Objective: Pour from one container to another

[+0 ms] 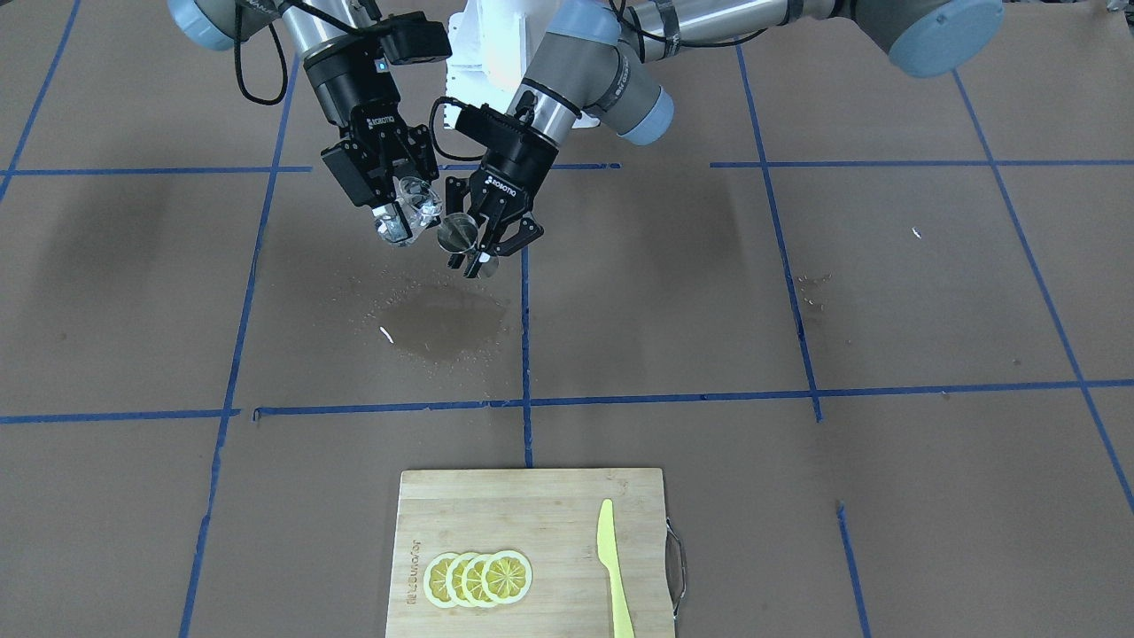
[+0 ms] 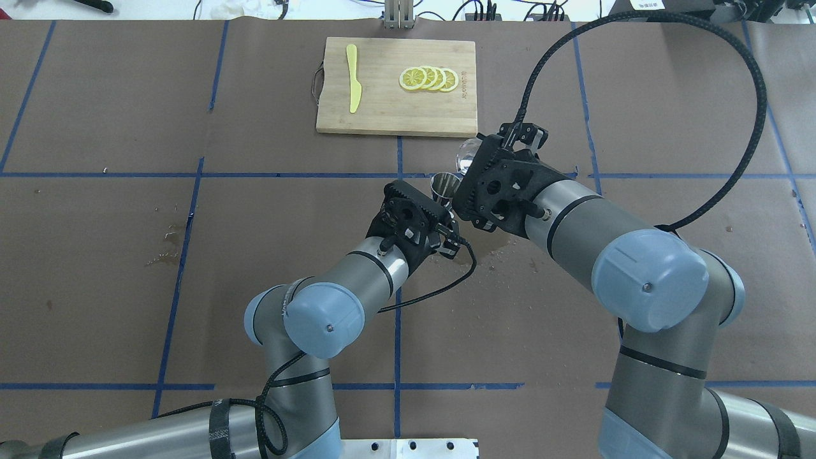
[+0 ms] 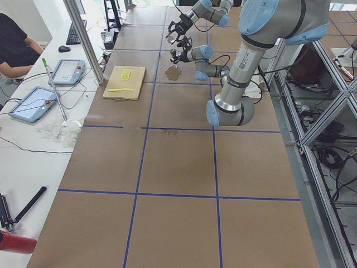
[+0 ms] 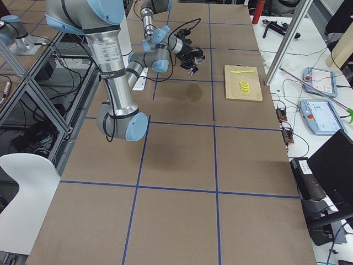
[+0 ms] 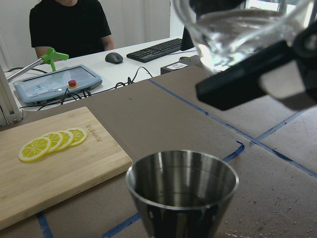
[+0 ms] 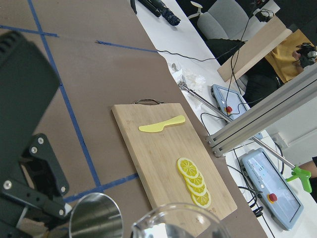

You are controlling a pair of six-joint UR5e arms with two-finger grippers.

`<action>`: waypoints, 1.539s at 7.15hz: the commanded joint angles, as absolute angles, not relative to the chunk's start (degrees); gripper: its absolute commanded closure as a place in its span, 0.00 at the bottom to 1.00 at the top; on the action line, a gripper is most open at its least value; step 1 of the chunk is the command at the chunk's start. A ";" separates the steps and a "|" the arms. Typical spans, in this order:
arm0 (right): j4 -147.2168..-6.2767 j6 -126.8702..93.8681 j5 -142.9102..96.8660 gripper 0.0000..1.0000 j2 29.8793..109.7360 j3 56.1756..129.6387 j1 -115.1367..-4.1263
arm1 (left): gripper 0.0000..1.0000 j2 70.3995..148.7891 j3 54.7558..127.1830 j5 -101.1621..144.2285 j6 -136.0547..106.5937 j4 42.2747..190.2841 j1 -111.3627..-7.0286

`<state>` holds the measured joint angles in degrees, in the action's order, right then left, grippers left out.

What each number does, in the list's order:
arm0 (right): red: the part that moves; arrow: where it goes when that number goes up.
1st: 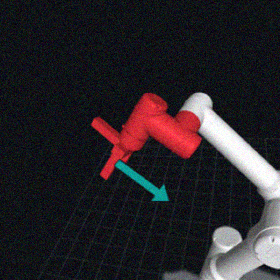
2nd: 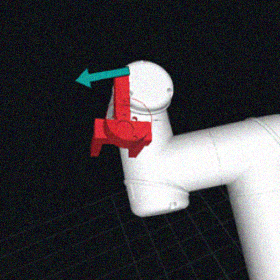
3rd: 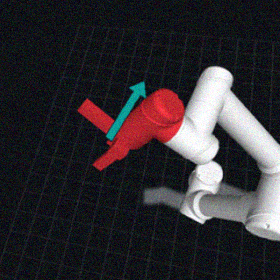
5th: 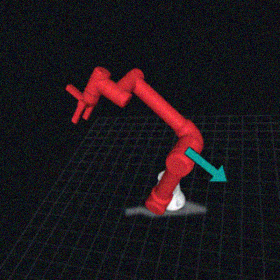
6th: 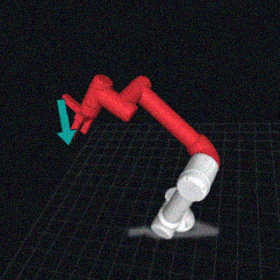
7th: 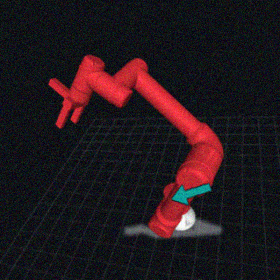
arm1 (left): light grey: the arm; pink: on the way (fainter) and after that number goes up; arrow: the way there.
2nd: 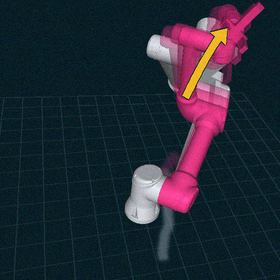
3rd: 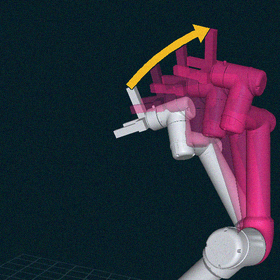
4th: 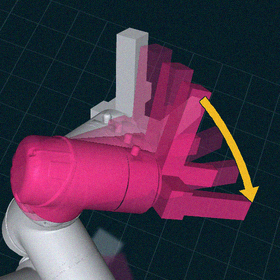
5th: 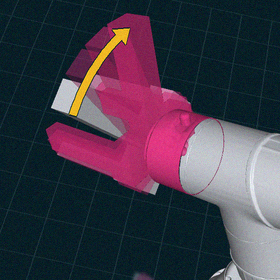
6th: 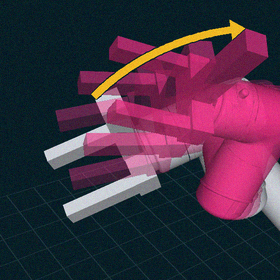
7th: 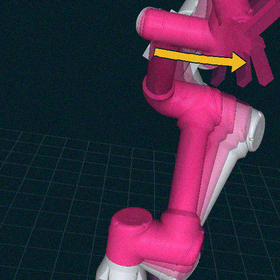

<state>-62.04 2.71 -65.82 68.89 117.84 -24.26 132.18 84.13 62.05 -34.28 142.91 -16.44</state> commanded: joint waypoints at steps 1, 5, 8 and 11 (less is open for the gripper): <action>-66.06 5.61 -64.08 1.00 66.12 117.95 -24.08 | 1.00 132.19 84.11 62.05 -34.28 142.91 -16.44; -67.15 8.87 -60.39 1.00 65.83 117.95 -22.76 | 1.00 132.28 84.02 62.05 -34.28 143.35 -16.44; -68.28 11.49 -56.88 1.00 65.48 117.86 -21.10 | 1.00 132.28 84.11 62.05 -34.28 143.44 -16.44; -68.38 12.74 -55.90 1.00 65.57 117.77 -20.92 | 1.00 132.28 84.02 62.05 -34.28 143.79 -16.44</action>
